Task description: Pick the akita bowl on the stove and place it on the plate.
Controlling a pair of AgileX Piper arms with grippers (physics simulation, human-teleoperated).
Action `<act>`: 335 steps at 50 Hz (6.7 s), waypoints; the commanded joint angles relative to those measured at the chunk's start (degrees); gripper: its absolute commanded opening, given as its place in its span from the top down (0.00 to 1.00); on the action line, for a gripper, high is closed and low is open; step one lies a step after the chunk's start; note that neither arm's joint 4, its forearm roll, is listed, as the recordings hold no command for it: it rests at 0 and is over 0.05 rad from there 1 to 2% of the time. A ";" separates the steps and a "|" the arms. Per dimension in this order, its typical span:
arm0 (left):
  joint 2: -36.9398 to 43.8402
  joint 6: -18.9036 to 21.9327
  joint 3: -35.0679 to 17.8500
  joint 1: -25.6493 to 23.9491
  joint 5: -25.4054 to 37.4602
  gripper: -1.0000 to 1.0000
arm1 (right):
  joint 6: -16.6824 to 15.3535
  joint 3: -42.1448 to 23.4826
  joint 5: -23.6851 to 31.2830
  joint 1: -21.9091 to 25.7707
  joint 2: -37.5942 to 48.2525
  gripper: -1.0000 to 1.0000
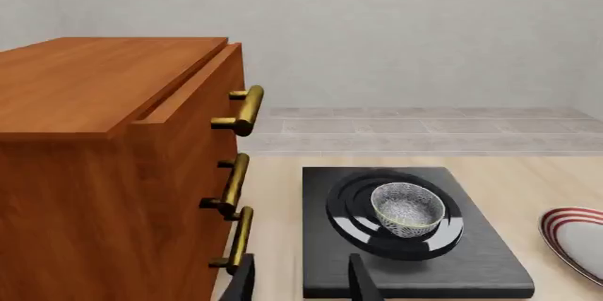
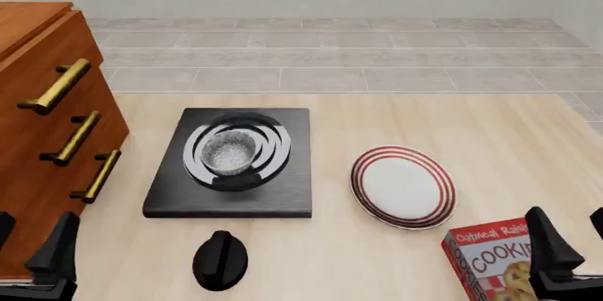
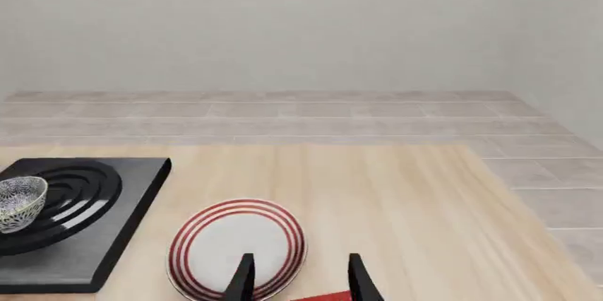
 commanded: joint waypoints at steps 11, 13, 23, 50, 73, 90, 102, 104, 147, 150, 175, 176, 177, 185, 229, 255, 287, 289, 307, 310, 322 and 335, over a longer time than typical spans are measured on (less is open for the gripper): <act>0.29 0.00 -0.17 0.00 -0.07 0.00 | -0.81 -4.84 1.45 5.03 0.11 0.00; 0.29 0.00 -0.17 0.00 -0.07 0.00 | -1.15 -5.79 1.63 5.33 1.55 0.00; 0.29 0.00 -0.17 0.00 -0.07 0.00 | -1.85 -16.26 -0.68 8.19 16.18 0.00; 0.29 0.00 -0.17 0.00 -0.07 0.00 | -4.50 -27.53 -8.12 21.18 47.17 0.00; 0.29 0.00 -0.17 0.00 -0.07 0.00 | 3.65 -39.40 -8.08 29.06 66.49 0.00; 0.29 0.00 -0.17 0.00 -0.07 0.00 | 3.59 -46.53 -7.92 34.08 77.83 0.00; 0.29 0.00 -0.17 0.00 -0.07 0.00 | 4.63 -50.99 -7.59 36.08 85.07 0.00; 0.29 0.00 -0.17 0.00 -0.07 0.00 | 4.60 -52.02 -7.52 36.85 84.70 0.00; 0.29 0.00 -0.17 0.00 -0.07 0.00 | 15.08 -71.54 2.25 44.48 104.49 0.00; 0.29 0.00 -0.17 0.00 -0.07 0.00 | 15.20 -72.82 2.98 44.37 105.27 0.00; 0.29 0.00 -0.17 0.00 -0.07 0.00 | 15.56 -78.50 4.35 42.89 111.29 0.00; 0.29 0.00 -0.17 0.00 -0.07 0.00 | 15.73 -78.59 4.25 42.84 111.58 0.00; 0.29 0.00 -0.17 0.00 -0.07 0.00 | 15.76 -78.66 4.16 42.77 111.83 0.00; 0.29 0.00 -0.17 0.00 -0.07 0.00 | 16.00 -79.95 4.20 42.60 114.53 0.00; 0.29 0.00 -0.17 0.00 -0.07 0.00 | 14.15 -85.35 5.54 43.24 122.62 0.00; 0.29 0.00 -0.17 0.00 -0.07 0.00 | 6.26 -82.76 6.17 41.63 114.83 1.00; 0.29 0.00 -0.17 0.00 -0.07 0.00 | 7.86 -61.07 -1.87 29.73 93.31 1.00; 0.29 0.00 -0.17 0.00 -0.07 0.00 | 7.94 -60.35 -2.16 29.23 92.93 1.00; 0.29 0.00 -0.17 0.00 -0.07 0.00 | 7.57 -51.50 -7.32 20.28 90.00 1.00; 0.29 0.00 -0.17 0.00 -0.07 0.00 | 6.73 -50.61 -8.17 19.28 90.01 1.00; 0.29 0.00 -0.17 0.00 -0.07 0.00 | 5.46 -46.76 -11.14 16.17 90.85 1.00; 0.29 0.00 -0.17 0.00 -0.07 0.00 | 5.49 -43.86 -13.73 14.79 91.71 1.00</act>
